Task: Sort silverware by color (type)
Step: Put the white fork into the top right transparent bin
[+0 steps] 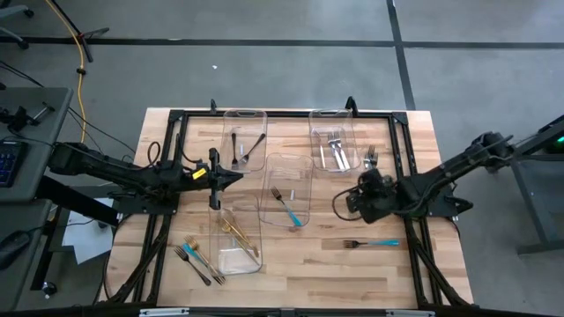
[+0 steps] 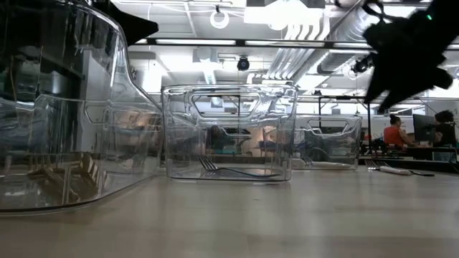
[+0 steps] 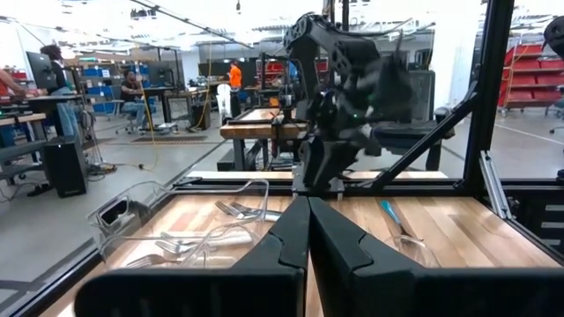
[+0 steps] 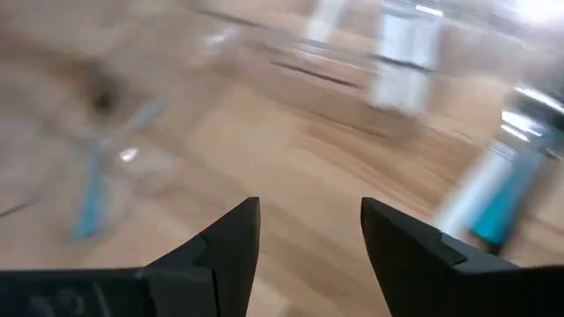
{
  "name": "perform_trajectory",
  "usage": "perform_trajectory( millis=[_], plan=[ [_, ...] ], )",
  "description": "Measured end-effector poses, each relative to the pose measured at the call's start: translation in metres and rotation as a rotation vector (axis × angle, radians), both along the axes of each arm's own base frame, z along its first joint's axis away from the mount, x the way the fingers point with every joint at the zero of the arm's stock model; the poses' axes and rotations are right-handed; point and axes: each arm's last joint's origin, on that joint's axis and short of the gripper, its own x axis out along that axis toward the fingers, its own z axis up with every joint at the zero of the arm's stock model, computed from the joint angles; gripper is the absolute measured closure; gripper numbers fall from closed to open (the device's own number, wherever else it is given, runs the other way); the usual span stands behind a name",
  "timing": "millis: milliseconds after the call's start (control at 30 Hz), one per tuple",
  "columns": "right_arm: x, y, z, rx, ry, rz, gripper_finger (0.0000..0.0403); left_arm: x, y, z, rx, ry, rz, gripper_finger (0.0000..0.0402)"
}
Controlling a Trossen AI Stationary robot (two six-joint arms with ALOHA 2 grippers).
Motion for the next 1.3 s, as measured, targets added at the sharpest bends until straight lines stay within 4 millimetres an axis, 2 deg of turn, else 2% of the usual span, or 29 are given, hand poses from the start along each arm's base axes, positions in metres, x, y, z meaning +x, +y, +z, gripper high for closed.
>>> perform_trajectory(
  millis=[200, 367, 467, 833, 1300],
  plan=[
    [-0.025, -0.005, -0.040, 0.054, 0.049, -0.257, 0.0208, 0.000, 0.000, 0.000, -0.002, 0.001, 0.000, 0.0401],
    [-0.039, -0.015, -0.071, 0.061, 0.016, -0.380, 0.0208, 0.000, 0.000, 0.000, -0.001, 0.002, -0.001, 0.0401],
    [-0.042, -0.020, -0.083, 0.073, -0.013, -0.402, 0.0208, 0.000, 0.000, 0.000, -0.001, 0.002, 0.000, 0.0401],
    [-0.029, -0.030, -0.081, 0.059, -0.011, -0.381, 0.0208, 0.000, 0.000, 0.000, -0.001, 0.002, -0.001, 0.0401],
    [-0.017, -0.033, -0.102, 0.021, 0.069, -0.430, 0.0208, 0.000, 0.000, 0.000, -0.001, 0.002, 0.000, 0.0401]
  ],
)
